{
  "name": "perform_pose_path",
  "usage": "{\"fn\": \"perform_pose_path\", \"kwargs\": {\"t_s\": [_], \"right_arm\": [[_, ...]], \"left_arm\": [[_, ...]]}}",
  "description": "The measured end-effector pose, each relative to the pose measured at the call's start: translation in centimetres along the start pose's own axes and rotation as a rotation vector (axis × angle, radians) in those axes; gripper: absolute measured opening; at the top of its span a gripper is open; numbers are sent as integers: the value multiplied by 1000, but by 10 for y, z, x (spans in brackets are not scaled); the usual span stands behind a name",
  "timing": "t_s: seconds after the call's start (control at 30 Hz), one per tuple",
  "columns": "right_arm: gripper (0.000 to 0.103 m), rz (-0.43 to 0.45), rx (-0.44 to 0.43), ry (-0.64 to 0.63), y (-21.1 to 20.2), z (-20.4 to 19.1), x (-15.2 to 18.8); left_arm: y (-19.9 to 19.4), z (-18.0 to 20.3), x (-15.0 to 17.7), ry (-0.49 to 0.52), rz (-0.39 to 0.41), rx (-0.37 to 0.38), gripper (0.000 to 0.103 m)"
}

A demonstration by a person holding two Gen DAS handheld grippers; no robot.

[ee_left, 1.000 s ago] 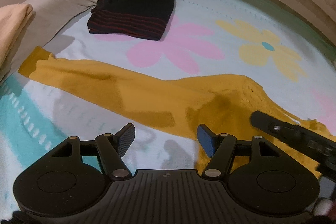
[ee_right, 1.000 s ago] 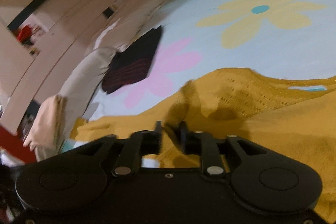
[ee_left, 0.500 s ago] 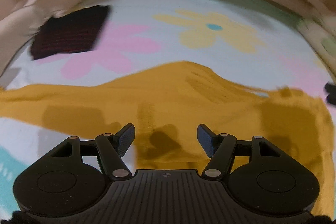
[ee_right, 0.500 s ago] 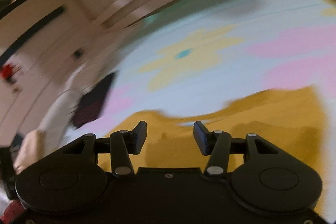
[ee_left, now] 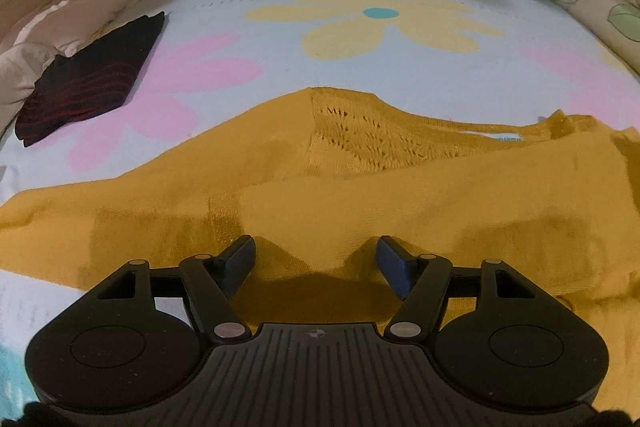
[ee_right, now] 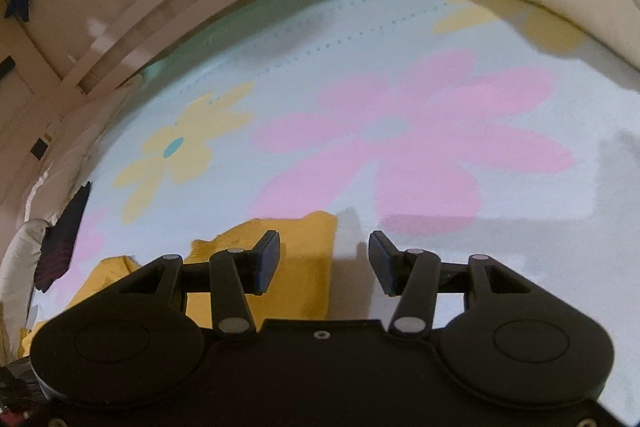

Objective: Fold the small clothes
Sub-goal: 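Grasp the sweater's side edge beside the folded sleeve with the right gripper, then fold the held side edge over the body and open the right gripper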

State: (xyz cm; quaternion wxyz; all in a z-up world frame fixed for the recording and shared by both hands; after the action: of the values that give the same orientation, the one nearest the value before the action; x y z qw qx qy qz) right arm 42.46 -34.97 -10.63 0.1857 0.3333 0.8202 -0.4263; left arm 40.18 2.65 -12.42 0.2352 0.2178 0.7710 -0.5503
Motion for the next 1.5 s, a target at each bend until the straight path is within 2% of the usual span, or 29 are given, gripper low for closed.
{"fn": "perform_pose_path", "kwargs": {"t_s": [0.17,0.23,0.27,0.33,0.37,0.47,0.6,0.67,0.73,0.8,0.87,0.9,1.1,1.2,1.23,1.27,1.3,1.4,1.5], "right_arm": [[55,-32,-42,30,23,4,3],[11,-81,-46,0,31,0,7],[10,-99,-34,-46,33,-5,6],[9,-69,51,-174,28,-15,-5],[9,-45,79,-198,25,-14,-11],[9,-42,151,-170,27,2,-19],[10,-90,182,-193,39,8,-10],[18,-79,182,-173,37,9,-10],[33,-23,177,-134,23,10,-13],[46,3,142,-105,7,8,-11],[54,-2,85,-72,-7,5,-2],[54,-17,51,-50,-13,4,5],[55,-93,-67,57,-30,12,47],[54,-112,-94,89,-33,13,61],[46,-105,-98,91,-33,13,64],[28,-108,-95,92,-33,13,66],[14,-119,-78,80,-33,12,66],[13,-142,83,-101,-36,-1,69],[14,-141,123,-126,-34,-6,71]], "left_arm": [[-2,1,-1,-7,9,11,65],[-2,0,-5,-18,15,16,65],[-3,-1,-7,-24,24,20,65],[-8,-2,-11,-31,59,21,65],[-10,-2,-12,-30,74,16,65],[-9,0,-13,-13,76,8,65],[3,1,-6,16,31,-14,66],[4,-2,-5,14,31,-4,66],[4,-5,-6,2,20,2,66],[5,-7,-6,-15,10,6,66],[6,-8,-7,-18,8,8,66],[6,-7,-7,-16,8,6,66],[3,-9,-7,-12,7,1,65],[4,-11,-6,-19,-2,1,65],[5,-11,-6,-21,-6,3,66],[5,-11,-6,-22,-11,8,66],[6,-12,-6,-23,-16,13,66],[8,-14,-5,-30,-30,29,66],[9,-15,-5,-36,-47,37,67]]}}
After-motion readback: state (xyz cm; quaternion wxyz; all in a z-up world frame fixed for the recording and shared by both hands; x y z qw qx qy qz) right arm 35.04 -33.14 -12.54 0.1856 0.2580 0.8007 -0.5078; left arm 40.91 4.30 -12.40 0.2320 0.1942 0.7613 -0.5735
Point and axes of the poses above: each gripper's, at about its wrist camera, not at the fingertips, and y roughly the way its jaws point, z to its right, x to its underside, the point moved 7 cm from there along y, roughly the way its jaws point, and after that the axes turned 15 degrees about -x, right-handed, at the moved point
